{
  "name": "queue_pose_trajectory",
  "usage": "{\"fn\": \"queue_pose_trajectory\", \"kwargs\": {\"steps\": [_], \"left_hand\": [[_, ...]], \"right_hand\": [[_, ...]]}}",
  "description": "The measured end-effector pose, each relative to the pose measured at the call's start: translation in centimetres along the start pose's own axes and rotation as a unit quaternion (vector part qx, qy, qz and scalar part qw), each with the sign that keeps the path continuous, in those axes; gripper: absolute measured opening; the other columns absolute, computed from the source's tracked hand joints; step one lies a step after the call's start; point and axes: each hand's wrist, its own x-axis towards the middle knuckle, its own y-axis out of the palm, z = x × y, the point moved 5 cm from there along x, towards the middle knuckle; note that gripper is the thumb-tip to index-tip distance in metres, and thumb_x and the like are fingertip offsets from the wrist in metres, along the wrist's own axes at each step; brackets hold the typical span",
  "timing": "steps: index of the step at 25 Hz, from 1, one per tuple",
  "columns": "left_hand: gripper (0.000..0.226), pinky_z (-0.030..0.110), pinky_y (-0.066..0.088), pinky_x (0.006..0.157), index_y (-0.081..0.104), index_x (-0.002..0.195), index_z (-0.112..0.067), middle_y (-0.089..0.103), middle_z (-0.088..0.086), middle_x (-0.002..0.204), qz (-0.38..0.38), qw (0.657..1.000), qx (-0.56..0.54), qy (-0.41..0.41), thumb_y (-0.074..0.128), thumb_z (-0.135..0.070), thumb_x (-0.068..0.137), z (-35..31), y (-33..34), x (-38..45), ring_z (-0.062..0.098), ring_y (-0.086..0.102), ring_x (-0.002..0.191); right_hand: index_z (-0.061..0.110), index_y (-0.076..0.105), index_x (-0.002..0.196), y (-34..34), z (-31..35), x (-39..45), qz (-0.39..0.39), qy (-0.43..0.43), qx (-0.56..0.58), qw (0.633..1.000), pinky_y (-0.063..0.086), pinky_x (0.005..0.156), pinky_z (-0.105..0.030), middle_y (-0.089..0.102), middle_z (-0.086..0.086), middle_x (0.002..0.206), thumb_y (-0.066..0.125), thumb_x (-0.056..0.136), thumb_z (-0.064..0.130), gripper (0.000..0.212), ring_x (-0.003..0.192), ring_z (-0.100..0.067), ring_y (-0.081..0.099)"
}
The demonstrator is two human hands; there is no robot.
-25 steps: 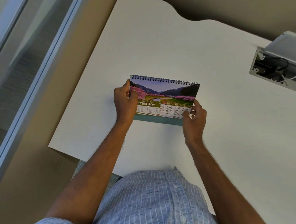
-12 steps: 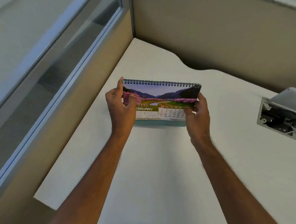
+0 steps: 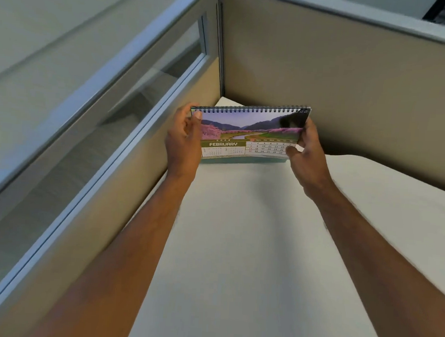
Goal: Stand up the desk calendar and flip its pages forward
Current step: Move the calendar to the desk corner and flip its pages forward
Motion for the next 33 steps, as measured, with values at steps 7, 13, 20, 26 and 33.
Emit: {"fn": "queue_pose_trajectory", "kwargs": {"steps": [7,13,20,26,33], "left_hand": [[0.032,0.029,0.065,0.068,0.067,0.099,-0.018,0.078,0.000,0.092,-0.048,0.998,-0.007,-0.028,0.051,-0.045,0.106,1.4,0.2,1.4,0.009,0.080,0.085],[0.021,0.043,0.068,0.079,0.072,0.104,-0.025,0.081,0.006,0.104,-0.023,0.993,-0.070,-0.087,0.056,-0.039,0.106,1.0,0.0,1.9,0.017,0.082,0.093],[0.012,0.046,0.069,0.080,0.067,0.101,-0.026,0.072,0.009,0.117,-0.027,0.998,-0.024,-0.046,0.058,-0.032,0.105,-0.5,-0.1,2.4,0.021,0.077,0.107],[0.011,0.039,0.068,0.080,0.065,0.103,-0.024,0.068,-0.008,0.102,-0.022,0.999,0.039,0.008,0.057,-0.031,0.106,-1.1,-0.2,2.5,0.017,0.076,0.105],[0.025,0.037,0.067,0.081,0.069,0.114,-0.009,0.073,0.004,0.114,-0.039,0.995,0.086,0.040,0.055,-0.028,0.107,-1.2,-0.4,2.5,0.016,0.074,0.107]], "right_hand": [[0.025,0.029,0.160,0.5,-1.7,0.6,0.011,-0.012,0.003,1.000,0.059,0.099,-0.027,0.058,0.002,0.147,0.050,0.096,-0.013,0.078,0.130,-0.008,0.059],[0.019,0.021,0.163,0.9,-2.5,-0.9,-0.064,0.000,0.012,0.998,0.052,0.099,-0.018,0.038,-0.002,0.165,0.056,0.101,-0.003,0.075,0.140,-0.016,0.049],[0.018,0.049,0.144,0.5,-2.6,-2.6,-0.154,0.030,0.013,0.988,0.052,0.077,-0.003,0.059,-0.003,0.147,0.063,0.102,0.015,0.044,0.119,-0.011,0.060],[0.013,0.059,0.115,-0.4,-1.9,-2.3,-0.176,0.030,-0.012,0.984,0.060,0.072,-0.011,0.074,-0.003,0.116,0.074,0.096,0.021,0.026,0.102,-0.016,0.071],[0.014,0.055,0.117,-1.1,-1.4,-2.6,-0.156,0.027,-0.057,0.986,0.061,0.077,-0.017,0.076,-0.008,0.119,0.072,0.097,0.021,0.027,0.105,-0.017,0.072]]}}
